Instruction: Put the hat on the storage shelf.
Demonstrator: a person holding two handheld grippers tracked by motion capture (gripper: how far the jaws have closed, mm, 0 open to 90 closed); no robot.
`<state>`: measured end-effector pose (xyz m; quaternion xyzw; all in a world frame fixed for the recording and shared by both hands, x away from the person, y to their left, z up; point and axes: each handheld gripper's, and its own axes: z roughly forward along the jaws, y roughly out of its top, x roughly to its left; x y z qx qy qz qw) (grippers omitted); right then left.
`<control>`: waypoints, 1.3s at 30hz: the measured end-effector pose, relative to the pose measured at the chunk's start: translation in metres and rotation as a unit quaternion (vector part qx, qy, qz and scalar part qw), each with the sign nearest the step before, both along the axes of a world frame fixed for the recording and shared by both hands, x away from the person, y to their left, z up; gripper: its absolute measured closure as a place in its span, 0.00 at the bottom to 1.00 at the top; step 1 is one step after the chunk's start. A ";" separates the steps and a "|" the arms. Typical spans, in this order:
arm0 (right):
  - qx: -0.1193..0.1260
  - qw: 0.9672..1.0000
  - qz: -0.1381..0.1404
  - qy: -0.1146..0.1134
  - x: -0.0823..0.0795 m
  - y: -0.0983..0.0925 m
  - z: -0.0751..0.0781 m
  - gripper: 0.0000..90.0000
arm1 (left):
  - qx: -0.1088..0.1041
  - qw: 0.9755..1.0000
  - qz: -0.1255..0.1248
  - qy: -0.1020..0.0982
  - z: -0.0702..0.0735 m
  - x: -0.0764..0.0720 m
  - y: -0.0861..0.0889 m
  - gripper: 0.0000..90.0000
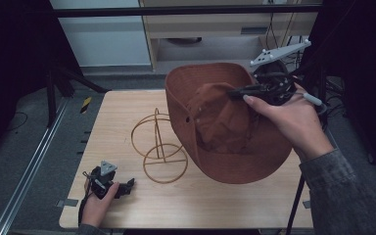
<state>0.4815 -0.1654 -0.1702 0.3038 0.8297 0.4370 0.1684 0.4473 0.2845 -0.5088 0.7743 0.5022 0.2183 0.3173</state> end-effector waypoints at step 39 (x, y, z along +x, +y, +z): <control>0.013 0.999 0.037 -0.016 0.029 0.082 0.017 0.99 | 0.002 1.000 0.000 0.001 0.000 0.000 0.000 0.00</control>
